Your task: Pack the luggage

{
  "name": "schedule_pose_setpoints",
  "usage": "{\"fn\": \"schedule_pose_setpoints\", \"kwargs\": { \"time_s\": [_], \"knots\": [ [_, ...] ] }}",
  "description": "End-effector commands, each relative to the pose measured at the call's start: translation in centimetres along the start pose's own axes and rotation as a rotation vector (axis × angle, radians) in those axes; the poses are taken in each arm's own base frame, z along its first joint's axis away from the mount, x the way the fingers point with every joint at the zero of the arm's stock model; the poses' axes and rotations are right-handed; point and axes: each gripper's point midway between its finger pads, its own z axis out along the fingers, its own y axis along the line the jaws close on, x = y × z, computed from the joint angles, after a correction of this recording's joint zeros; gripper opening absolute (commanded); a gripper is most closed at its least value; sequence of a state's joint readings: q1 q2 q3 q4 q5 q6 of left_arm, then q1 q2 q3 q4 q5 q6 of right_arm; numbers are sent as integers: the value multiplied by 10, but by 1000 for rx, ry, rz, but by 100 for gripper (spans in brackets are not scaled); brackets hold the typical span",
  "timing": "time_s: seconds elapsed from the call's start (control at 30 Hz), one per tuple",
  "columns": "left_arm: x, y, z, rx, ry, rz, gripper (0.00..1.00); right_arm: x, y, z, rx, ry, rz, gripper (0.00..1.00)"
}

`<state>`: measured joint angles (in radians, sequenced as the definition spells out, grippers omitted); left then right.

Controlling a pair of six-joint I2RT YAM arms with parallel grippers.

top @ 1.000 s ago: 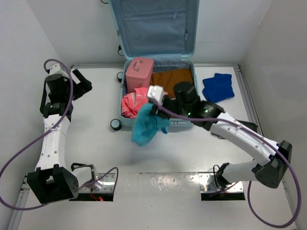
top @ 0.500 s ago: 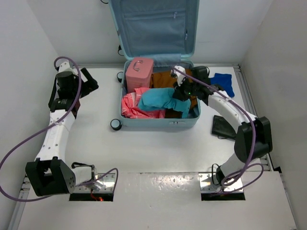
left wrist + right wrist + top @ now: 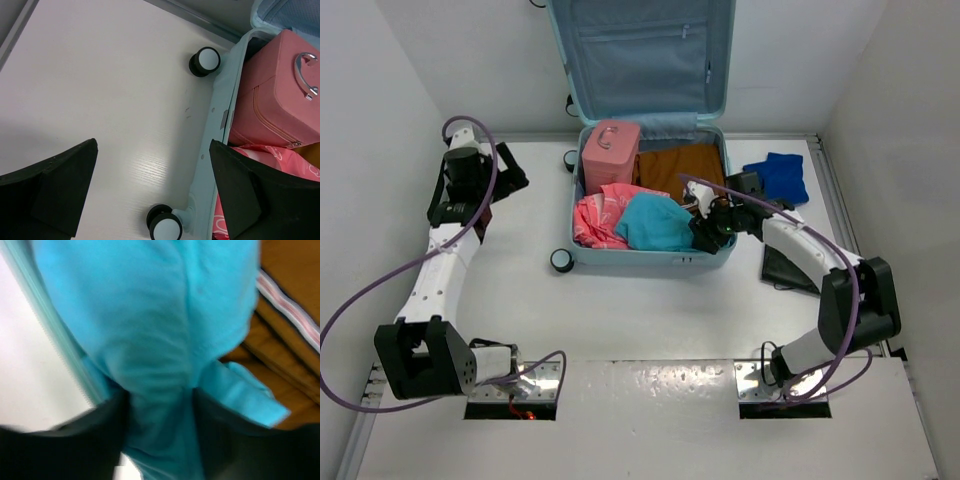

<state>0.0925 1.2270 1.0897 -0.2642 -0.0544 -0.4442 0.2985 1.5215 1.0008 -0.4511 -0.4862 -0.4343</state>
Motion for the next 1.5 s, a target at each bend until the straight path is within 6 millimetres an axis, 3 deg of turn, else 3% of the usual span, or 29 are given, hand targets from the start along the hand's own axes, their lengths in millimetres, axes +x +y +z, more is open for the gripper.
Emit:
{"fn": "schedule_pose_setpoints", "kwargs": {
  "time_s": [0.0,0.1,0.13,0.17,0.23,0.27,0.33,0.37,0.4,0.43,0.47,0.5,0.57,0.67,0.7,0.73,0.77,0.8,0.83,0.9,0.93,0.97,1.1,1.23,1.27,1.33,1.37,1.4,1.47],
  "knots": [
    [-17,-19,2,41,-49,28,99,25,6,-13,21,115,68,57],
    [-18,-29,3,61,-54,36,99,-32,-34,-37,153,-23,102,74],
    [-21,-35,2,73,-61,39,99,-60,-49,-49,204,-96,86,74],
    [-20,-33,6,63,-62,51,99,-70,-62,-59,263,-130,149,77],
    [-24,-45,3,85,-74,58,99,-113,-101,-90,403,-279,133,82],
    [-28,-49,4,87,-87,70,99,-126,-128,-114,511,-316,175,85],
    [-31,-50,5,88,-90,79,99,-137,-169,-140,666,-365,182,87],
    [-33,-53,6,88,-95,81,99,-135,-181,-142,705,-359,180,89],
    [-33,-53,6,88,-95,81,99,-119,-203,-132,762,-310,216,91],
    [-36,-52,8,75,-102,80,99,-112,-227,-152,851,-308,251,92],
    [-34,-50,12,60,-96,81,99,-107,-238,-154,879,-299,277,92],
    [-38,-51,11,63,-104,80,99,-85,-253,-143,911,-237,328,93],
    [-39,-50,14,49,-106,80,99,-44,-294,-145,959,-175,467,96],
    [-34,-51,18,44,-96,84,99,22,-329,-139,941,-96,644,97],
    [-38,-52,17,48,-104,83,99,17,-337,-146,938,-105,648,99],
    [-35,-52,20,44,-94,84,99,42,-344,-126,912,-59,682,99],
    [-34,-48,20,41,-84,83,99,43,-357,-136,932,-64,662,99],
    [-30,-48,24,37,-74,85,99,48,-357,-130,903,-34,644,99],
    [-30,-48,24,37,-74,85,99,71,-361,-111,879,19,659,99],
    [-31,-44,26,25,-68,83,99,71,-364,-108,824,30,637,99],
    [-32,-40,27,17,-70,80,99,93,-364,-88,788,75,668,99],
    [-27,-38,30,10,-51,83,99,92,-368,-87,784,74,670,99],
    [-24,-35,34,6,-40,82,99,118,-347,-48,629,134,702,99],
    [-20,-31,37,1,-22,70,99,134,-336,-28,588,207,708,99],
    [-17,-26,38,-12,-16,55,99,149,-328,-18,559,249,740,99],
    [-17,-27,38,-3,-13,55,99,152,-337,-23,587,266,753,88],
    [-16,-29,38,7,-9,55,99,166,-326,-16,550,315,797,78],
    [-16,-29,38,7,-9,55,99,164,-329,-15,541,301,814,59],
    [-18,-25,38,-1,-12,52,99,167,-327,-19,526,295,833,38]
  ]
}}
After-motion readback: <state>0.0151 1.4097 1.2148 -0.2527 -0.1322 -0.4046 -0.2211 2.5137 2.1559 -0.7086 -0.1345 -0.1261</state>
